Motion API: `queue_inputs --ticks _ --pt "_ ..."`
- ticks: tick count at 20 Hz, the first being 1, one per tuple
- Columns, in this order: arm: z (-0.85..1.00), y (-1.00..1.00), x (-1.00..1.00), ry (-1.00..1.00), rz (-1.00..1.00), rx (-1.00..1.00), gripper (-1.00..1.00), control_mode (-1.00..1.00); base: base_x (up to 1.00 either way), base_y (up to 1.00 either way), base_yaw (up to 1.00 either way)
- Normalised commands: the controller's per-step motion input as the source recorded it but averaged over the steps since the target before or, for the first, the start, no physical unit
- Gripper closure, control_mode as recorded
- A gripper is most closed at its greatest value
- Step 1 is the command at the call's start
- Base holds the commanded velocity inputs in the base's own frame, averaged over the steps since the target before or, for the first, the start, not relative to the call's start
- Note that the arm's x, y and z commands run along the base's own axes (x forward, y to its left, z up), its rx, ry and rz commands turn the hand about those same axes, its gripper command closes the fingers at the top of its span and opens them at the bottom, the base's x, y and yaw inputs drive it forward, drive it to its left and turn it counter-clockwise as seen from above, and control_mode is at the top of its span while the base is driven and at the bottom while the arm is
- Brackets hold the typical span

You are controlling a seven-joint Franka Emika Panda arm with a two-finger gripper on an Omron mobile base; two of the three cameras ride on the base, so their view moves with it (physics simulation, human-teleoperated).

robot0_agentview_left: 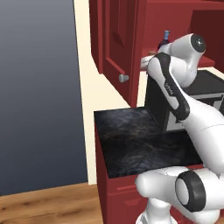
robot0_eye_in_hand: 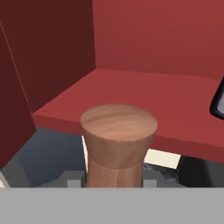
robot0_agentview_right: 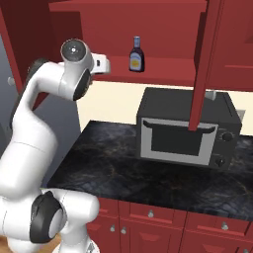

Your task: Take 2 condiments from the cabinet and move them on the counter near the stove.Make sure the condiments are lined up with each other, next to each other.

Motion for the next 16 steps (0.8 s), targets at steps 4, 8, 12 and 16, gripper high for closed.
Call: queue_inputs --ticks 4,8,12,16 --pt "0.00 0.00 -1.00 0.00 0.10 -0.07 1.00 -1.00 0.00 0.00 0.00" --pt "0.00 0.00 -0.94 0.00 0.11 -0.06 1.00 -1.00 0.00 0.00 0.00" --pt "-0.01 0.00 -0.96 0.00 0.04 -0.04 1.00 -1.00 0.00 0.00 0.00" --pt "-0.01 0.00 -0.68 0.00 0.01 -0.02 1.00 -1.00 0.00 0.00 0.00"
